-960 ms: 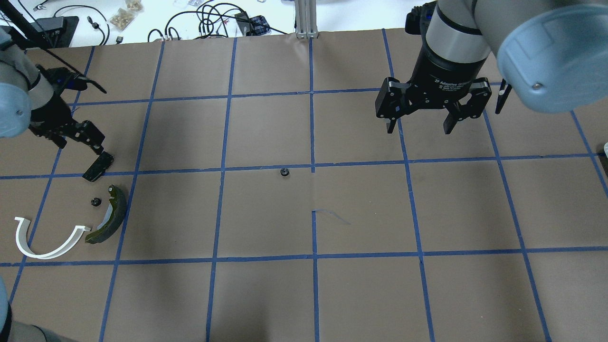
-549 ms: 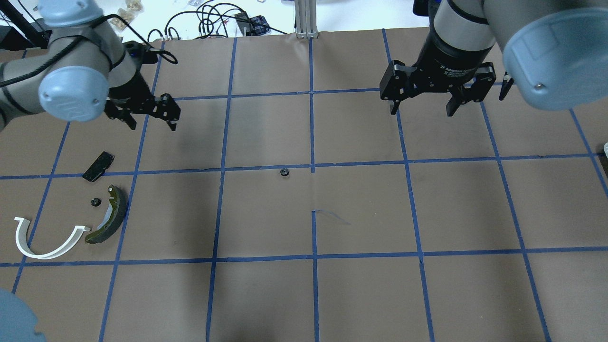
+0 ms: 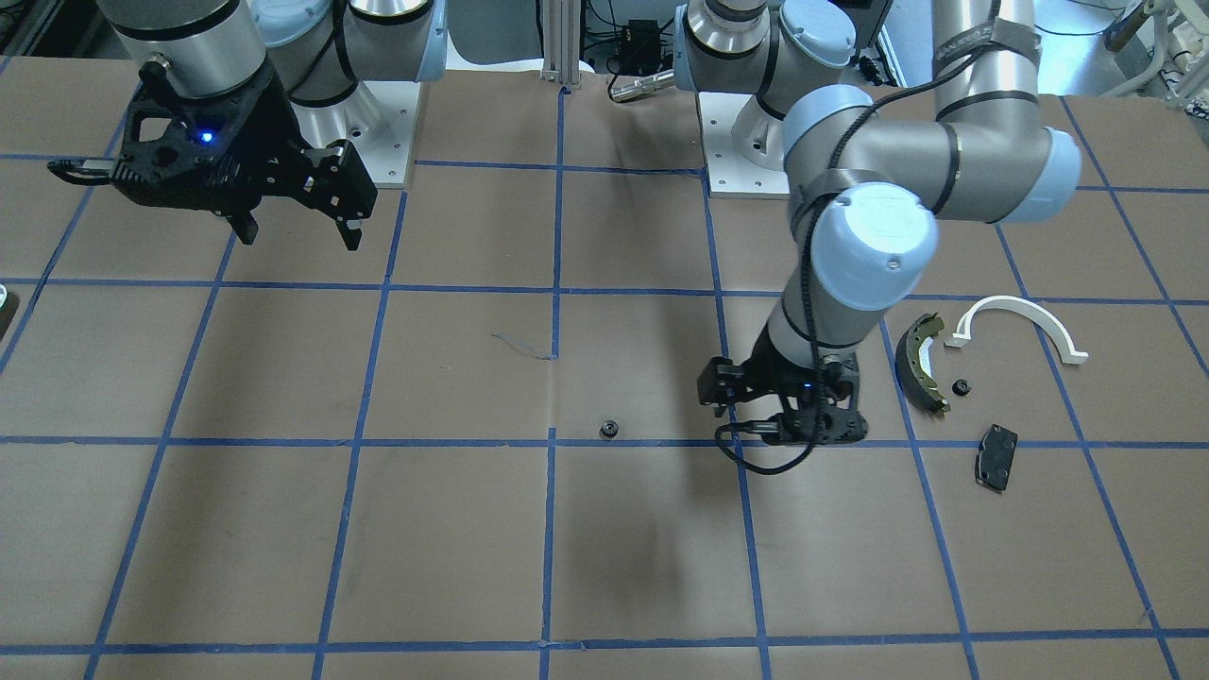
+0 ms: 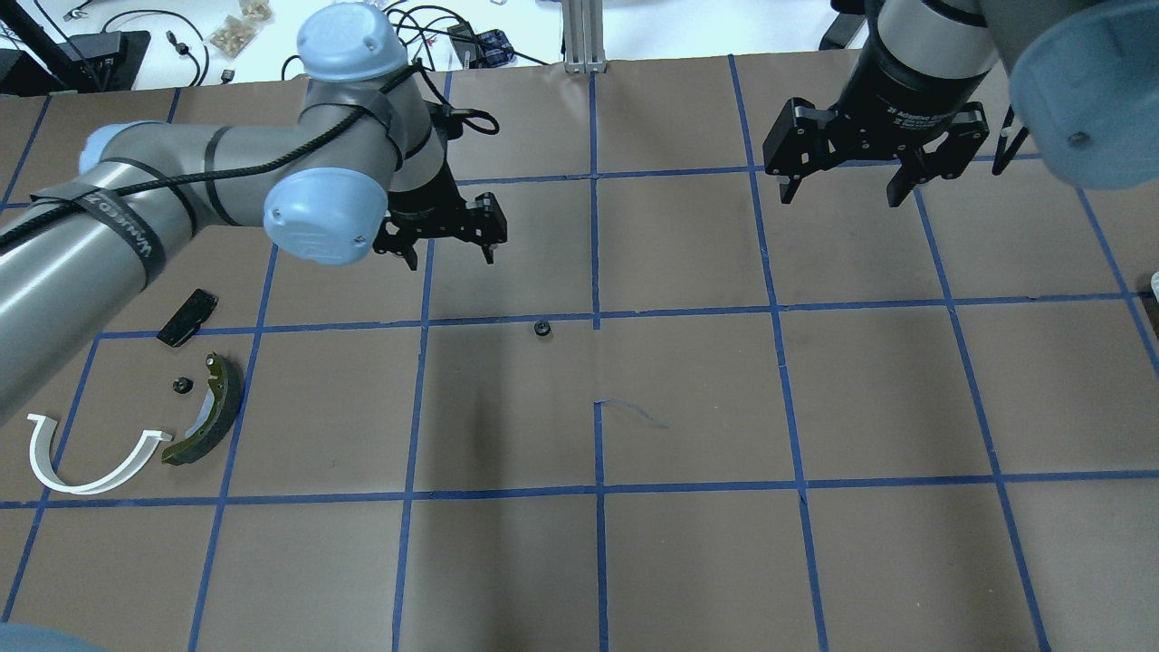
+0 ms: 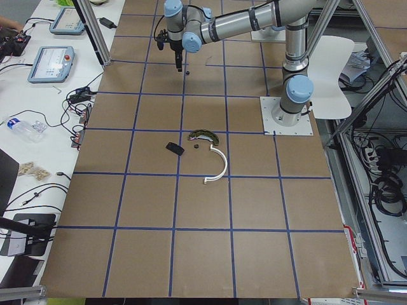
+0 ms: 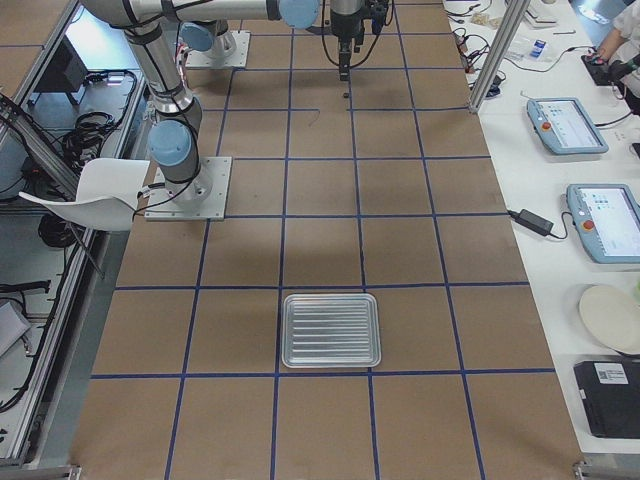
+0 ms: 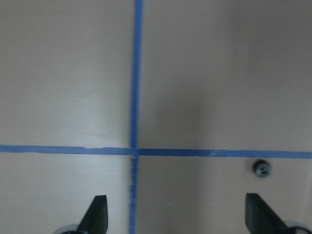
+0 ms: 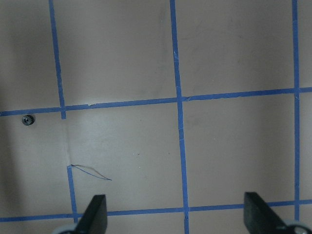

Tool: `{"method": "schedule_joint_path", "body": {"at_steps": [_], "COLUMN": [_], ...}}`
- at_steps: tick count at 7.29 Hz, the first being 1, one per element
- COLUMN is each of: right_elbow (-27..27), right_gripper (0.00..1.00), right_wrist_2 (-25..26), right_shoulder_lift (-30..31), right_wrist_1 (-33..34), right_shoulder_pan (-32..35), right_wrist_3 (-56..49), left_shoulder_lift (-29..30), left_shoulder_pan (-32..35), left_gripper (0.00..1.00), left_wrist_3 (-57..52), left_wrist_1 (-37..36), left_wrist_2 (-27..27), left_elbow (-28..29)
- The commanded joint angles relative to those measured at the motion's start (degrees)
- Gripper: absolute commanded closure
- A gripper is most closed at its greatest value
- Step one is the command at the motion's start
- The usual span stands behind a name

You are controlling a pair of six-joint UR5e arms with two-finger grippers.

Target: Place bearing gear from tray to pile

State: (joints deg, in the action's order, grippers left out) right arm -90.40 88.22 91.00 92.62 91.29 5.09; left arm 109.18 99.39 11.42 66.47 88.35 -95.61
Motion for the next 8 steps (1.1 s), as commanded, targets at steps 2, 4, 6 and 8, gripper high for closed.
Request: {"method": "schedule_joint_path", "body": {"at_steps": [2,4,6,8], "right_elbow": [-0.1,-0.2,-0.2,-0.4], "right_gripper": [0.0,0.0,0.0,0.0], "right_wrist_2": [0.9,0.9,0.9,2.2], "right_shoulder_lift": [0.1,0.1,0.1,0.7], "right_wrist_1": [0.1,0.2,0.2,-0.5], "right_shoulder_pan": [0.0,-0.1,-0.1,0.0], "right_wrist_3": [-0.3,-0.3,-0.3,-0.3], "left_shoulder_lift": [5.5,8.1,9.4,10.9], "left_shoulder_pan": [6.0,6.3,6.3,6.3], "left_gripper": [0.0,0.0,0.06,0.07], "left_wrist_3": [4.4,4.0,4.0,4.0], "left_wrist_1": [-6.1,-7.6,-7.7,-7.7], "left_wrist_2": [-0.6,-0.6,-0.5,-0.5], "left_elbow": [-0.4,-1.0,-1.1,-1.1]}}
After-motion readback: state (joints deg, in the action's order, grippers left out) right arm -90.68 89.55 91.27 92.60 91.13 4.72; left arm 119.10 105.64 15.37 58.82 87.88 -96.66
